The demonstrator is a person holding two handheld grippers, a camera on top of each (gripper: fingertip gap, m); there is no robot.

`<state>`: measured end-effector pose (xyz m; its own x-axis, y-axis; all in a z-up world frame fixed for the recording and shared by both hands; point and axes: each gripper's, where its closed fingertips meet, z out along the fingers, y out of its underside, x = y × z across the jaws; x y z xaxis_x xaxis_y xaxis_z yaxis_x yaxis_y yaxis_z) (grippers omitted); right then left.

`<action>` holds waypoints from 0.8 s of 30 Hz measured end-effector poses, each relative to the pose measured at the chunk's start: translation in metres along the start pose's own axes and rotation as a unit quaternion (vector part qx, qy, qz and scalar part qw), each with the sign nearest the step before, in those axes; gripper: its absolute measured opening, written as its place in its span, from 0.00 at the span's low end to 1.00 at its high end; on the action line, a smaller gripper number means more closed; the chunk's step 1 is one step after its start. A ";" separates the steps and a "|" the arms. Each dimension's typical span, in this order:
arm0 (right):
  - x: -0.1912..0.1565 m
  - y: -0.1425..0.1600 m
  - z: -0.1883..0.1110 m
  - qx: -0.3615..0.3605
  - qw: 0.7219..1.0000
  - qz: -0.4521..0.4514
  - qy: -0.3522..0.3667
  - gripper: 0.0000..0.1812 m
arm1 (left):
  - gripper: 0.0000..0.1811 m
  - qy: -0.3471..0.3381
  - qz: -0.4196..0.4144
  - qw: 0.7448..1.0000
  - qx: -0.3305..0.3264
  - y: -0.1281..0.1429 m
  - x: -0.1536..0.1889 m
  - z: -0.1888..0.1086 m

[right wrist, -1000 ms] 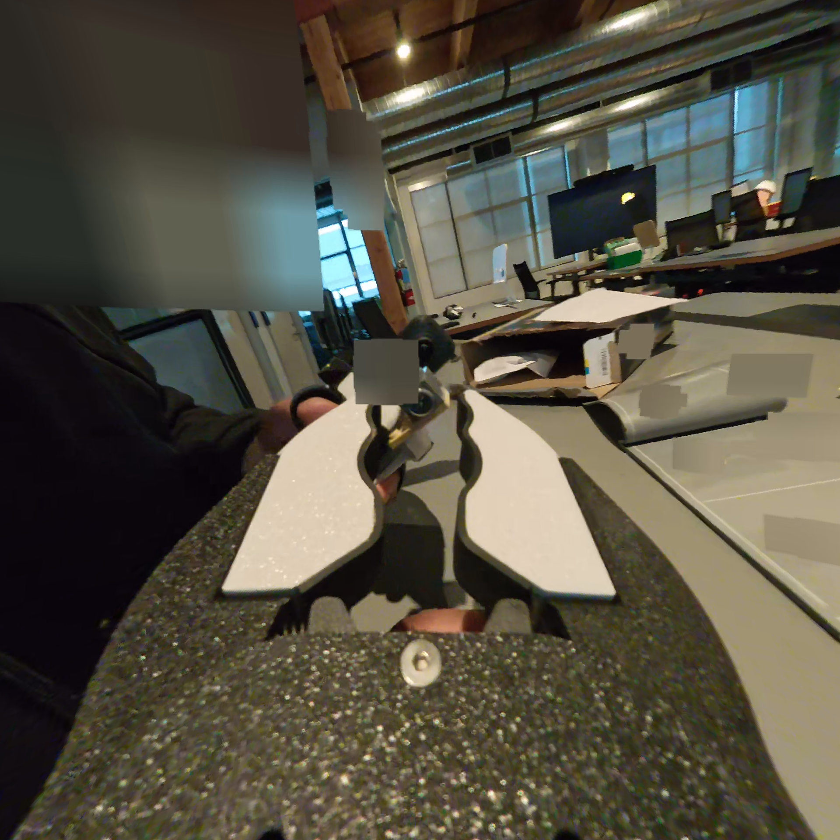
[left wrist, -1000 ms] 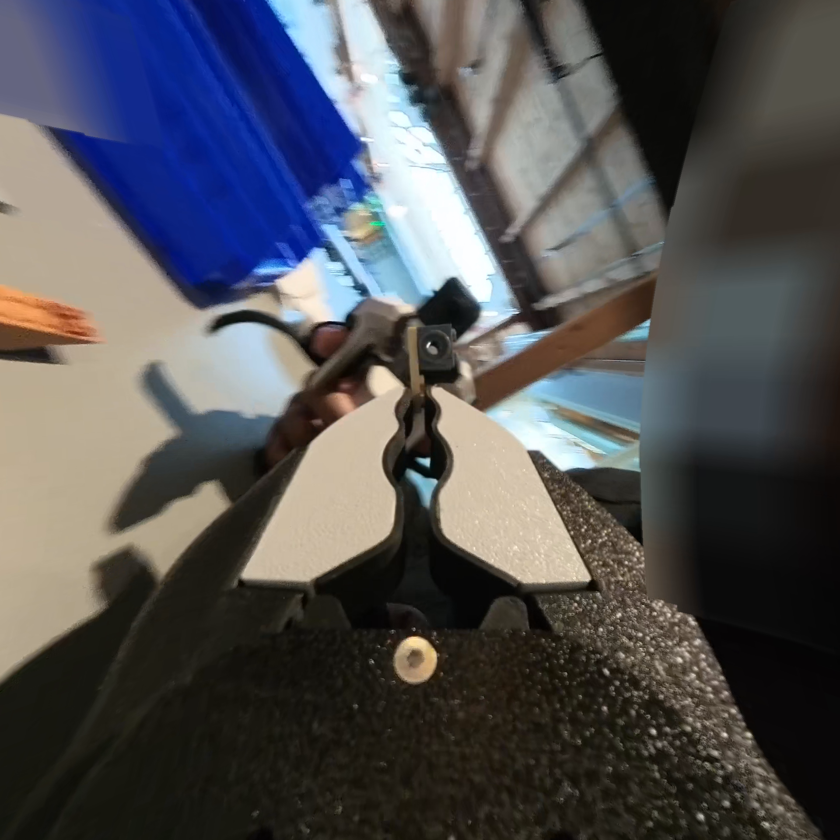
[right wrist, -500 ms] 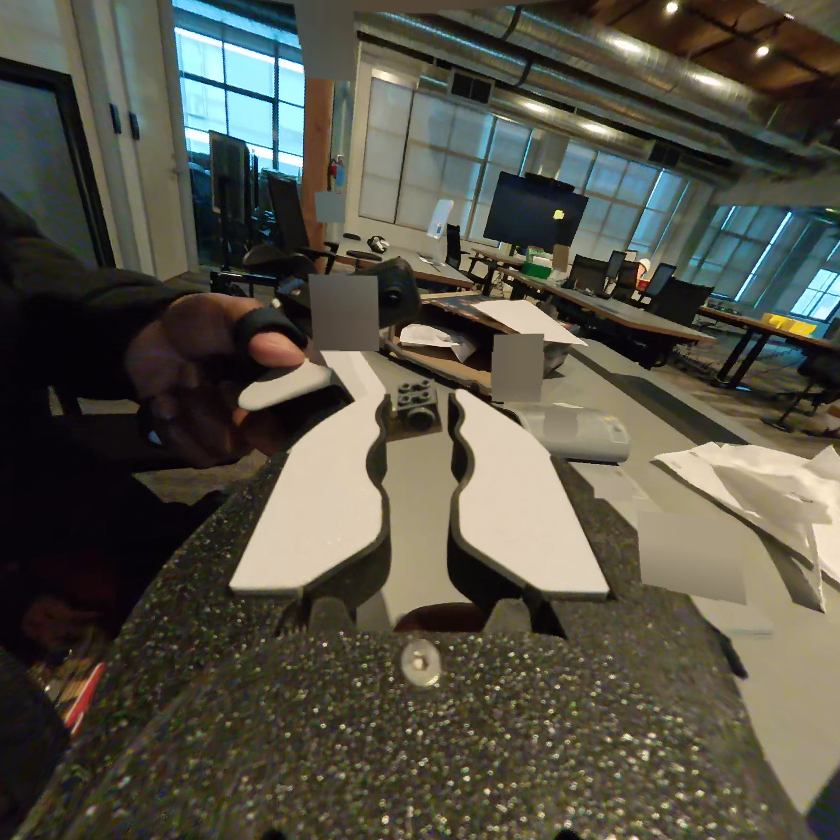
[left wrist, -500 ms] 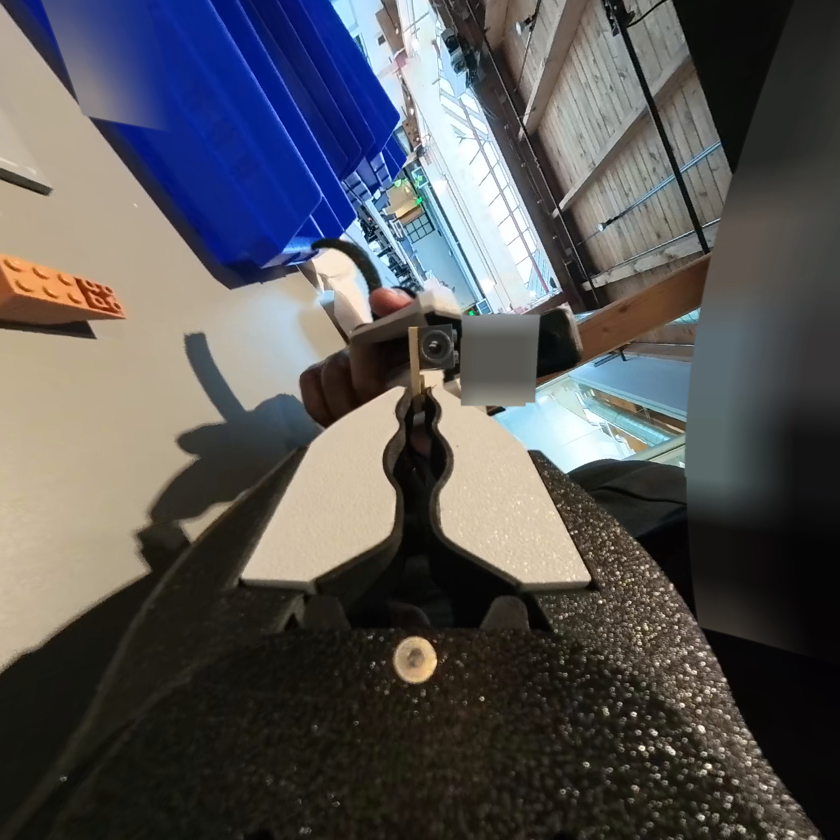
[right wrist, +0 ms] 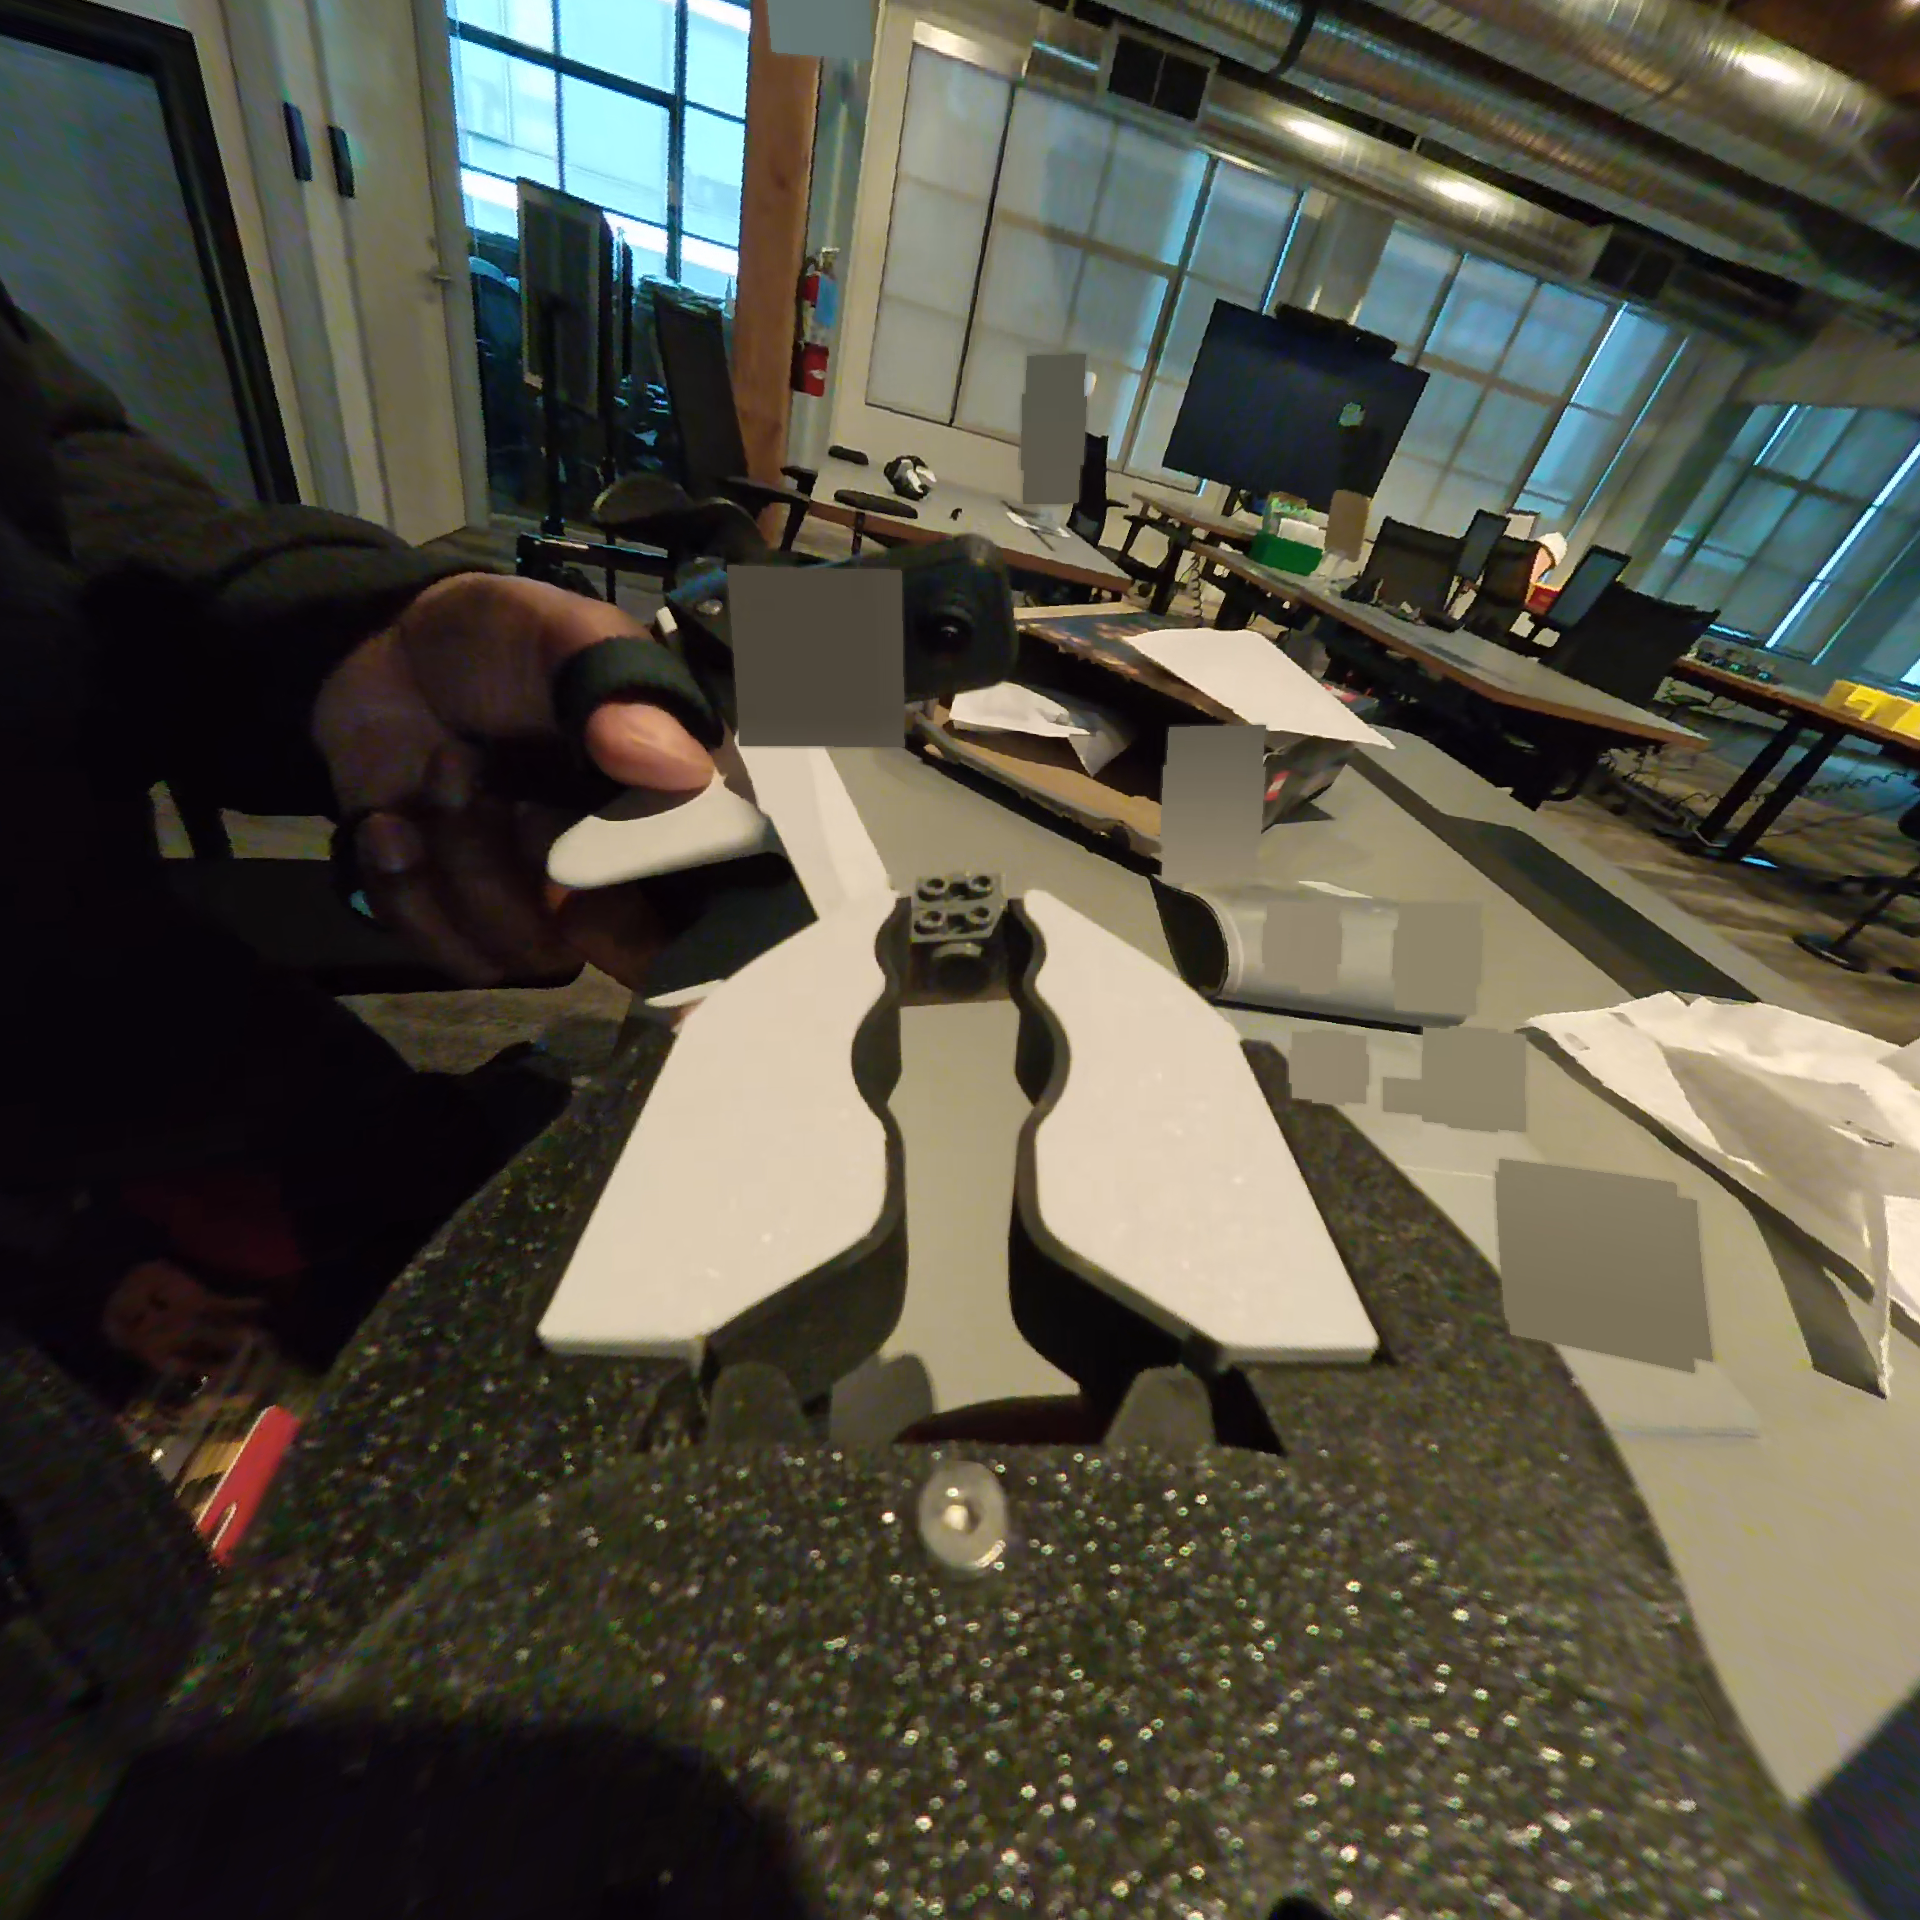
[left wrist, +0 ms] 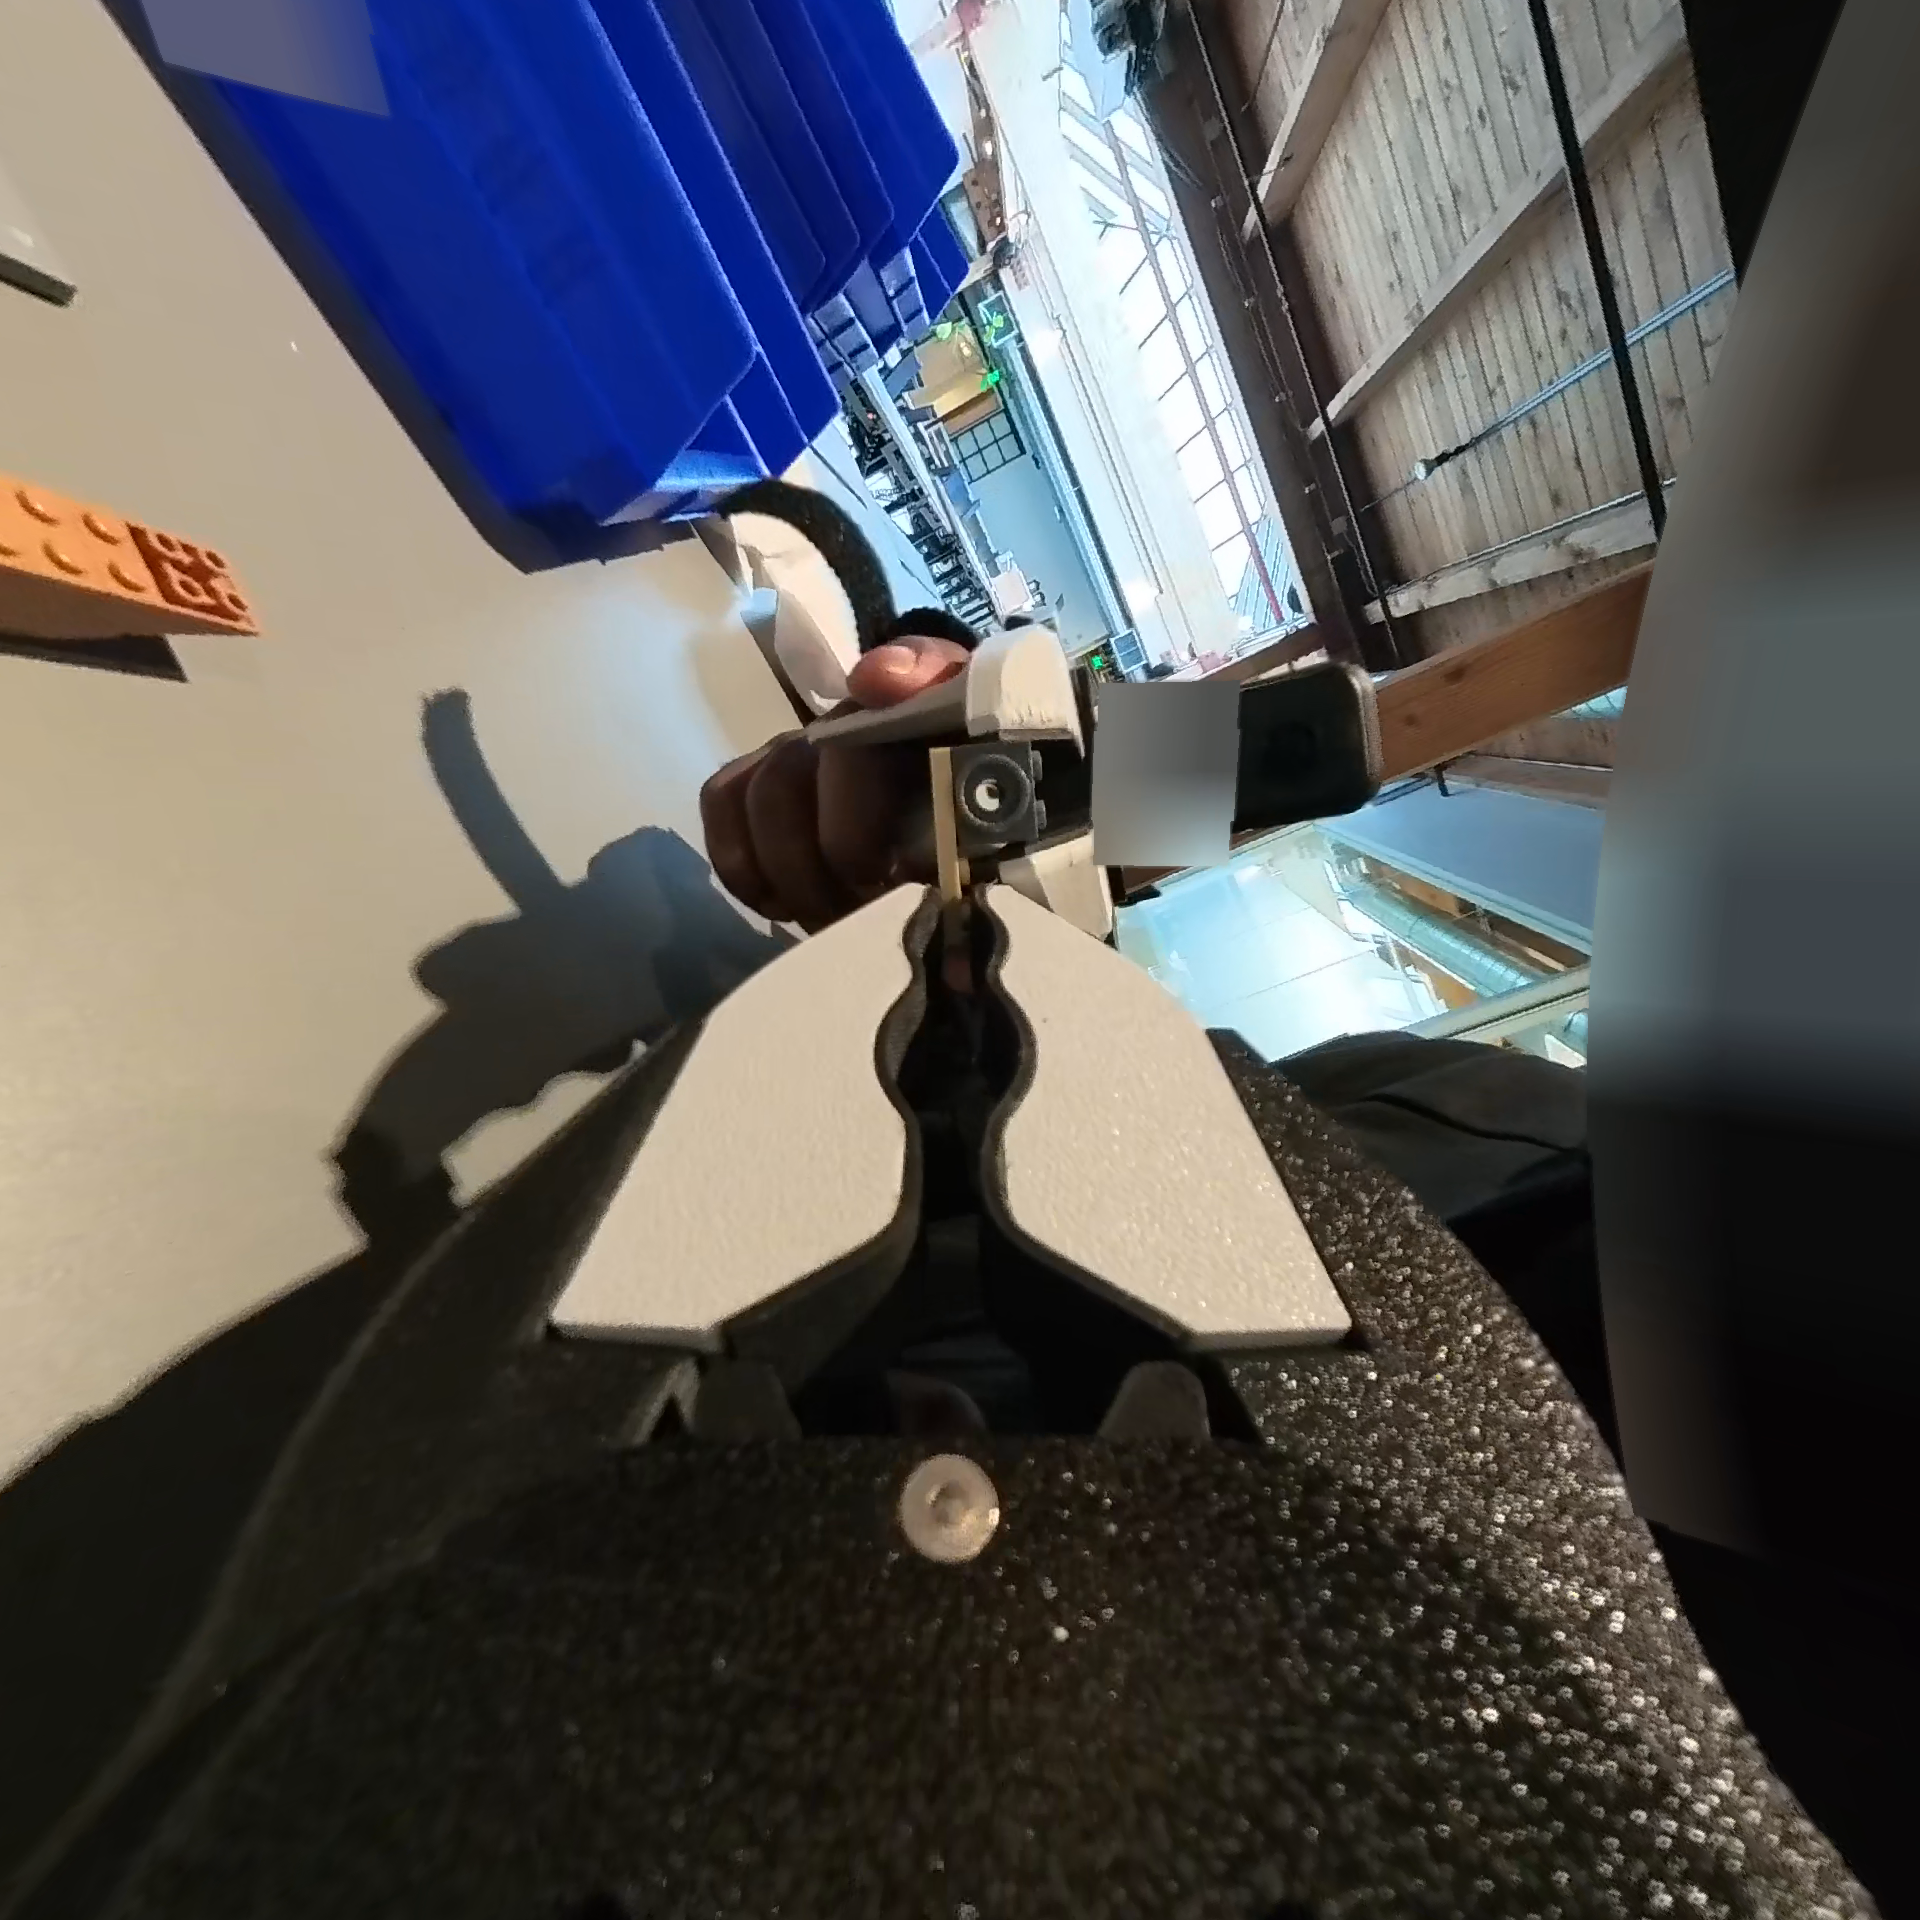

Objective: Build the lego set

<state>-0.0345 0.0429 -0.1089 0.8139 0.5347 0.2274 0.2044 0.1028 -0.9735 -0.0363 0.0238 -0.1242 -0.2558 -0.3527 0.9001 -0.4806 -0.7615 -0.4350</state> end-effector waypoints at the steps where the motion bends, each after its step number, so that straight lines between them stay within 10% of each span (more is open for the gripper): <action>1: 0.000 0.000 0.000 -0.001 1.000 0.000 0.001 0.09 | 0.02 0.000 -0.002 1.000 0.000 0.000 0.000 0.000; 12: 0.009 -0.002 -0.009 0.043 0.983 0.175 -0.042 0.27 | 0.02 -0.046 0.154 0.987 -0.003 -0.007 -0.006 -0.004; 24: -0.004 0.003 -0.001 -0.069 0.986 0.106 -0.105 0.23 | 0.02 -0.120 0.487 0.861 -0.081 -0.007 -0.006 -0.013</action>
<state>-0.0366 0.0404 -0.1129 0.7187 0.6953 -0.0047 0.1268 -0.1377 -0.9823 -0.0419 0.0383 -0.1272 -0.4329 -0.8981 0.0771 -0.2511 0.0380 -0.9672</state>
